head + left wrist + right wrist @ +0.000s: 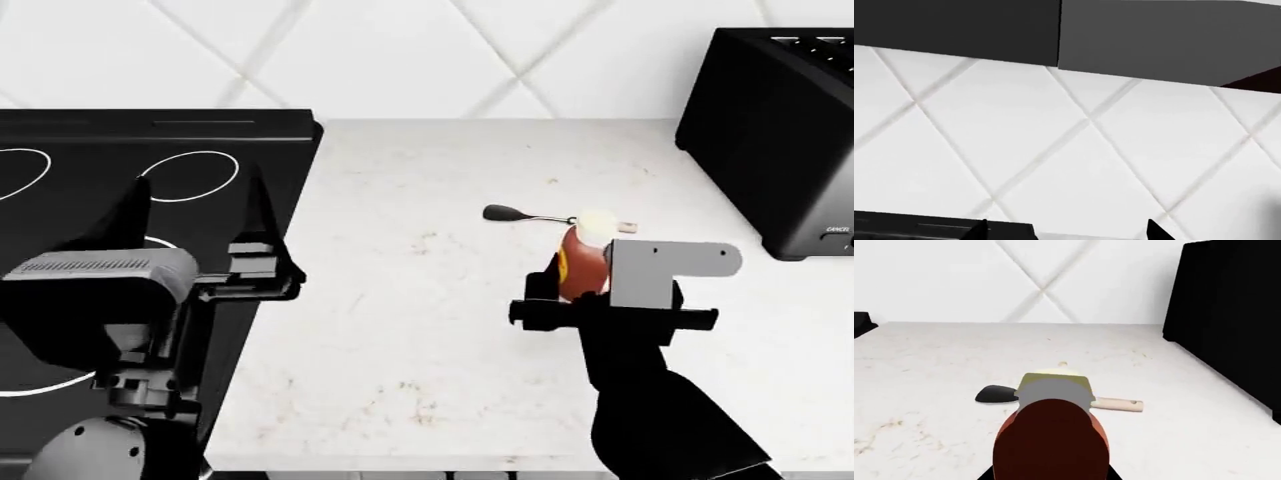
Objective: Pick the honey bottle and bar from the counter and place them in the cabinets closest to them.
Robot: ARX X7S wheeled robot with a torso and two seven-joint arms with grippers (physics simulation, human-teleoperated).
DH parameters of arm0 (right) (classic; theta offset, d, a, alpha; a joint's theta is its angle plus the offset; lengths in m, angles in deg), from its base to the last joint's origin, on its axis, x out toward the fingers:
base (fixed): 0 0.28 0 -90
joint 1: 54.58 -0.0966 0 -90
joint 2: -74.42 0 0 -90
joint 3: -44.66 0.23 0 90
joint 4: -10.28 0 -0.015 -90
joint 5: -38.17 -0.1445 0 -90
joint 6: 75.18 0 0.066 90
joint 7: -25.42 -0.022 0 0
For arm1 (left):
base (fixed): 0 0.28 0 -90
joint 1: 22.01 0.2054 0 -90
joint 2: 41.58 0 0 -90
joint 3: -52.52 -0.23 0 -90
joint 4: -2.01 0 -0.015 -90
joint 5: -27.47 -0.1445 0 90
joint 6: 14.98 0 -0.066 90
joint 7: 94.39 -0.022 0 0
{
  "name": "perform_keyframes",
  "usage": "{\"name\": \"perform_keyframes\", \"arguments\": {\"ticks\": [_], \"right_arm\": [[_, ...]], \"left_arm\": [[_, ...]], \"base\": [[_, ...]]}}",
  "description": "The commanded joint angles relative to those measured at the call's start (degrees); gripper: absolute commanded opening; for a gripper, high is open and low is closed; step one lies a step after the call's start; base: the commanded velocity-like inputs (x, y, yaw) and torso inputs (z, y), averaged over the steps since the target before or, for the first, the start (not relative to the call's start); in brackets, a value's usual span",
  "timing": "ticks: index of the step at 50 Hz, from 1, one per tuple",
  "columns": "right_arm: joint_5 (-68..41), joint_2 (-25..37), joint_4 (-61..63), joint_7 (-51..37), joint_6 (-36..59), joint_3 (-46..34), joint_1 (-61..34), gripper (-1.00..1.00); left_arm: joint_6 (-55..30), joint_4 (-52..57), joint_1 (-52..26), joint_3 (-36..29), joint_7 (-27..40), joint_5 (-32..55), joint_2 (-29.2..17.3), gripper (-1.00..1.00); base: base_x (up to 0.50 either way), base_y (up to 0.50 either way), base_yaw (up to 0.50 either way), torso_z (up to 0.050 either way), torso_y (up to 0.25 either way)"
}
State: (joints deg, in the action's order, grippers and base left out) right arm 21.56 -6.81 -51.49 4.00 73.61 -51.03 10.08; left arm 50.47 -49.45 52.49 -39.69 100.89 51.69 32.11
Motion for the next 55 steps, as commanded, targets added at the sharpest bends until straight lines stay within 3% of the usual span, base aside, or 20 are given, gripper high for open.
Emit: {"name": "perform_keyframes", "arguments": {"ticks": [1, 5, 9, 13, 16, 21, 22, 24, 26, 30, 34, 39, 43, 55], "right_arm": [[-4.27, 0.72, 16.89, -0.22, 11.87, 2.65, -3.63, -1.0], [-7.41, -0.03, 22.63, -0.17, 21.09, 6.07, -8.96, -1.0], [-10.53, -1.68, 25.99, 0.21, 30.64, 10.13, -16.28, -1.0], [-30.85, 1.89, 22.82, -13.47, 31.16, 13.71, -21.02, -1.0], [-46.55, 4.71, 19.54, -25.58, 31.06, 14.87, -24.96, -1.0], [-55.06, 6.94, 17.11, -32.23, 30.43, 14.04, -28.26, -1.0], [-56.12, 7.26, 16.81, -32.93, 30.31, 13.95, -28.79, -1.0], [-58.8, 7.83, 15.7, -34.38, 30.23, 13.95, -30.42, -1.0], [-62.86, 8.41, 13.83, -37.21, 30.39, 13.93, -32.84, -1.0], [-75.1, 9.79, 7.9, -45.97, 29.27, 12.61, -40.44, -1.0], [-79.6, 10.86, 5.39, -49.61, 27.92, 10.1, -45.1, -1.0], [-80.61, 11.62, 3.42, -50.32, 27.43, 7.61, -47.2, -1.0], [-79.07, 11.83, 3.2, -48.89, 27.56, 5.92, -47.59, -1.0], [-75.45, 12.19, 2.08, -45.93, 26.51, 2.03, -47.81, -1.0]], "left_arm": [[-14.0, -4.57, -14.19, 3.65, 6.66, 10.99, 3.71, 1.0], [-17.13, -13.93, -23.95, 1.36, 7.6, 10.98, 6.1, 1.0], [-14.58, -25.62, -31.14, -1.92, 4.35, 9.0, 8.54, 1.0], [-11.69, -38.22, -39.04, -4.9, 1.7, 5.75, 9.92, 1.0], [-2.97, -51.76, -45.78, -8.23, -3.72, 1.23, 11.14, 1.0], [19.05, -87.51, -59.02, -11.73, -9.83, -6.31, 15.38, 1.0], [25.14, -96.1, -62.35, -13.29, -10.92, -4.86, 16.24, 1.0], [30.88, -111.63, -66.09, -24.99, -11.83, 7.39, 16.3, 1.0], [32.38, -113.49, -65.97, -31.67, -11.72, 13.28, 16.29, 1.0], [29.32, -113.51, -64.8, -30.52, -15.14, 13.94, 16.28, 1.0], [28.58, -113.51, -64.29, -26.23, -17.35, 11.74, 16.27, 1.0], [29.55, -113.51, -64.07, -16.13, -19.53, 7.59, 16.24, 1.0], [29.86, -113.51, -64.07, -12.36, -20.28, 5.82, 16.27, 1.0], [29.87, -113.51, -63.94, -12.29, -21.04, 6.13, 16.28, 1.0]], "base": [[0.0, 0.0, 0.0, 0.0, 0.0], [0.0, 0.0, 0.0, 0.0, 0.0], [0.0, 0.0, 0.0, 0.0, 0.0], [0.0, 0.0, 0.0, 0.0, 0.0], [0.0, 0.0, 0.0, 0.0, 0.0], [0.0, 0.0, 0.0, 0.0, 0.0], [0.0, 0.0, 0.0, 0.0, 0.0], [0.0, 0.0, 0.0, 0.0, 0.0], [0.0, 0.0, 0.0, 0.0, 0.0], [0.0, 0.0, 0.0, 0.0, 0.0], [0.0, 0.0, 0.0, 0.0, 0.0], [0.0, 0.0, 0.0, 0.0, 0.0], [0.33, 0.0, 0.0, 0.0, 0.0], [0.5, 0.01, 0.0, 0.0, 0.0]]}}
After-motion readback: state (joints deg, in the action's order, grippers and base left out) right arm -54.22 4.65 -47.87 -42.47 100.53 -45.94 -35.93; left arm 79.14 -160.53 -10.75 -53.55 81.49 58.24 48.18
